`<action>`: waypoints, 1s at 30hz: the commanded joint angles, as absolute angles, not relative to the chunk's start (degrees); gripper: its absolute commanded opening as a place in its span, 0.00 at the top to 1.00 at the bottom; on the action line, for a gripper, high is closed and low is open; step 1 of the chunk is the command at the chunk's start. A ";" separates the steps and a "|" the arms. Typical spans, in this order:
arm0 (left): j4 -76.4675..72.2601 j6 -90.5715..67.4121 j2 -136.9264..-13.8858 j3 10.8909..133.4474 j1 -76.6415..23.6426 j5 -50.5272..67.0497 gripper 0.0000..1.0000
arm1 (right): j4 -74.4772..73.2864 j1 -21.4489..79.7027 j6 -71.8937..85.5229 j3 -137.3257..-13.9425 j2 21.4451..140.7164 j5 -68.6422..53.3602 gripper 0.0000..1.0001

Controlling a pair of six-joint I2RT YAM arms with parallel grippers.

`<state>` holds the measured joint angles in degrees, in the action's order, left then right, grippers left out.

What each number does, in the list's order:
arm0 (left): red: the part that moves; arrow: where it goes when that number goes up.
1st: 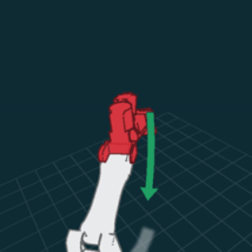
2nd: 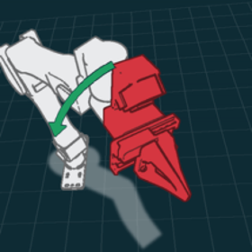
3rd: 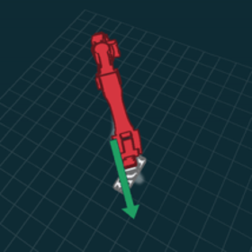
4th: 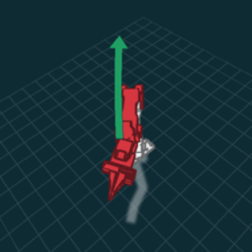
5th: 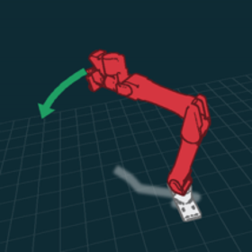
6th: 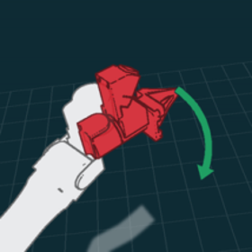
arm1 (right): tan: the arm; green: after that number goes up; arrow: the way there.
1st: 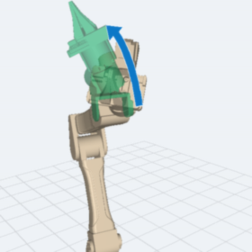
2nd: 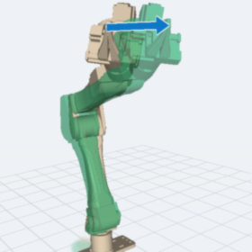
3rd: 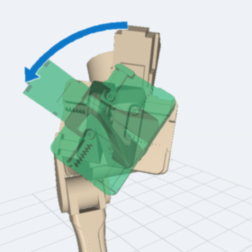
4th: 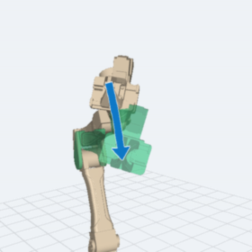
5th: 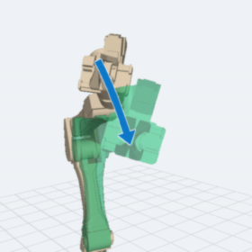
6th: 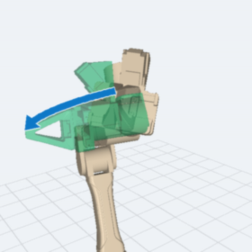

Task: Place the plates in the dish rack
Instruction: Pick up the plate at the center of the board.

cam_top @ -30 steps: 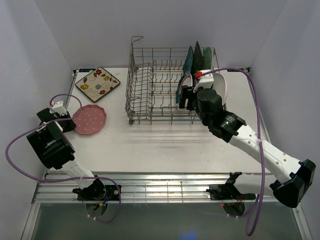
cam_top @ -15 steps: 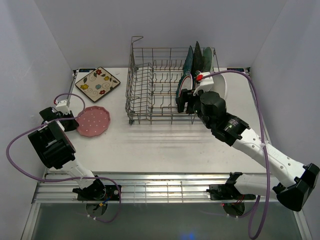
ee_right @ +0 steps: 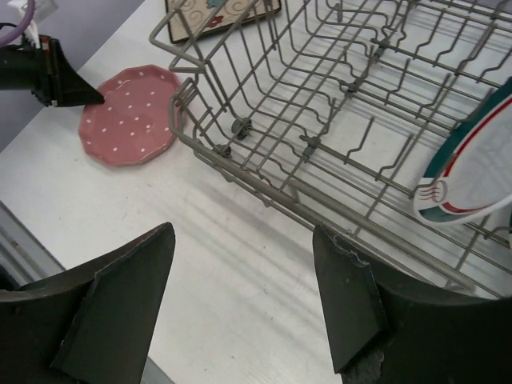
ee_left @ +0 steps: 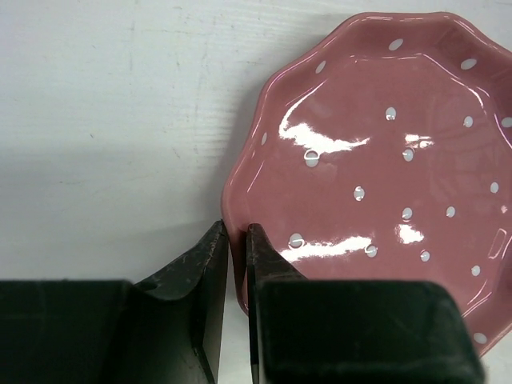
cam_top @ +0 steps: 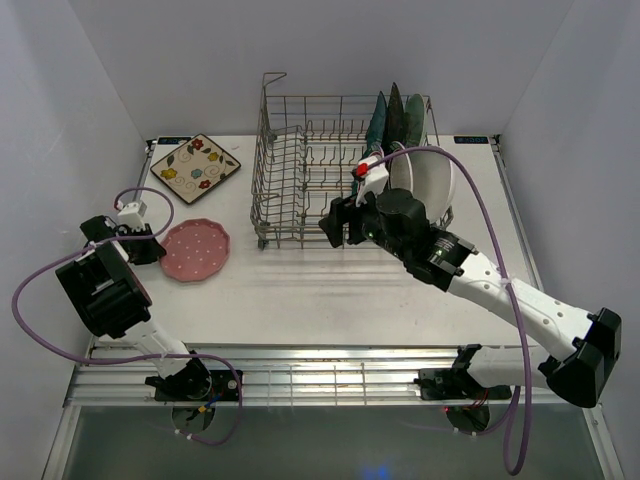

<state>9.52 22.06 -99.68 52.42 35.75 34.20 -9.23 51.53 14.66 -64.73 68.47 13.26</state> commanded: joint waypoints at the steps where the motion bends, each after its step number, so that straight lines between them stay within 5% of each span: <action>1: 15.19 23.64 -96.33 54.23 35.42 38.05 1.00 | -4.66 53.17 15.29 -65.13 69.17 9.84 0.25; 17: 28.12 28.12 -87.54 55.20 35.86 47.46 1.00 | 12.82 59.15 26.36 -51.69 74.44 7.12 0.26; 30: 38.14 34.71 -92.99 55.90 36.65 58.01 1.00 | 31.28 63.63 37.16 -44.39 85.77 7.47 0.28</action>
<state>34.35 32.80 -93.25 53.39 36.36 49.15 22.11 62.63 32.67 -45.23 83.96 7.25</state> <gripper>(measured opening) 0.205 0.723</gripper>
